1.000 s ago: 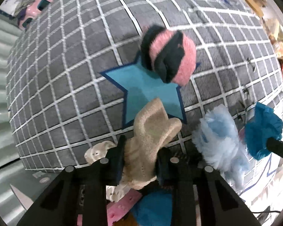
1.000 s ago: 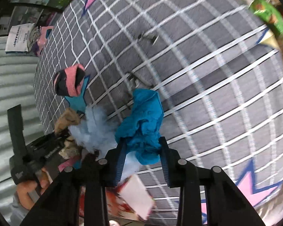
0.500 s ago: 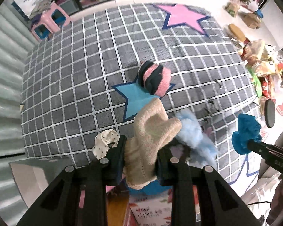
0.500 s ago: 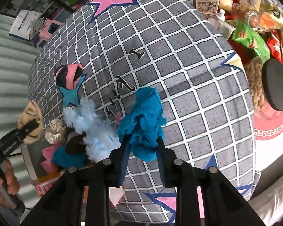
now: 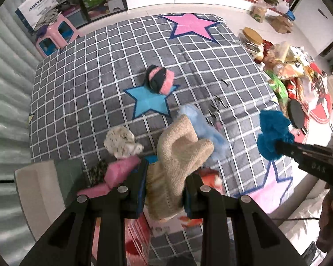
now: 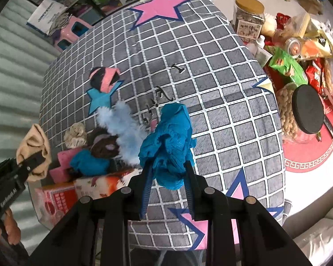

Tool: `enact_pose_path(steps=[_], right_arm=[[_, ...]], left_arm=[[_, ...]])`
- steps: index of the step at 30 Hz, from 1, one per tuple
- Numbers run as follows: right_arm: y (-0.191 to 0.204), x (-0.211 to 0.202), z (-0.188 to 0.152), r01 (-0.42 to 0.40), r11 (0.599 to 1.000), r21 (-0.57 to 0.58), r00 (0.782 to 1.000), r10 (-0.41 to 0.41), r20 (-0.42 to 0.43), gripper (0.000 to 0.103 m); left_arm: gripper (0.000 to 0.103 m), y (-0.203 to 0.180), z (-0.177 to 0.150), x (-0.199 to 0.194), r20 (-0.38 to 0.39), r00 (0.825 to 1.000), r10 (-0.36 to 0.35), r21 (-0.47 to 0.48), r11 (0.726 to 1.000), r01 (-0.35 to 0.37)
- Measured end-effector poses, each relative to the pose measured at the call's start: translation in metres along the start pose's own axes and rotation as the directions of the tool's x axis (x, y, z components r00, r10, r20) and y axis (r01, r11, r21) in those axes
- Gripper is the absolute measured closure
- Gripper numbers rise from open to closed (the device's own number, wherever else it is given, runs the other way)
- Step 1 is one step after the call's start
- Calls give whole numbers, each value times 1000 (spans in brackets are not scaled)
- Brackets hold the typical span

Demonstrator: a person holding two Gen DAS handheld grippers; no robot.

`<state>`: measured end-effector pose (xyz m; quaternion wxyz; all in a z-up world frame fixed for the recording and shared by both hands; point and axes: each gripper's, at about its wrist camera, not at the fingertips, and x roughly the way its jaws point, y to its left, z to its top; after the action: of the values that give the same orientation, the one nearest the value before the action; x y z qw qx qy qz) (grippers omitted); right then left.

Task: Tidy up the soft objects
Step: 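Carry the beige glove and blue cloth with both tools over the white box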

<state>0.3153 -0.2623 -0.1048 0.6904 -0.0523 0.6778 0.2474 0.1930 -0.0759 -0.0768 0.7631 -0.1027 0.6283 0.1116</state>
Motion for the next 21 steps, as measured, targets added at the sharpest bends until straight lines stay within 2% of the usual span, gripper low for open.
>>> enact_pose_path(steps=[14,21], right_arm=[[25,-28,-59,22,1000,11,999,-22,28,74],[43,-36,-104,44,999,25,998,-45,40,74]], left_arm=[[74,-21,-66,-33,33,998,-62,108,992,59],[74,-19,-98,-44,46,994,-102,155,984,94]])
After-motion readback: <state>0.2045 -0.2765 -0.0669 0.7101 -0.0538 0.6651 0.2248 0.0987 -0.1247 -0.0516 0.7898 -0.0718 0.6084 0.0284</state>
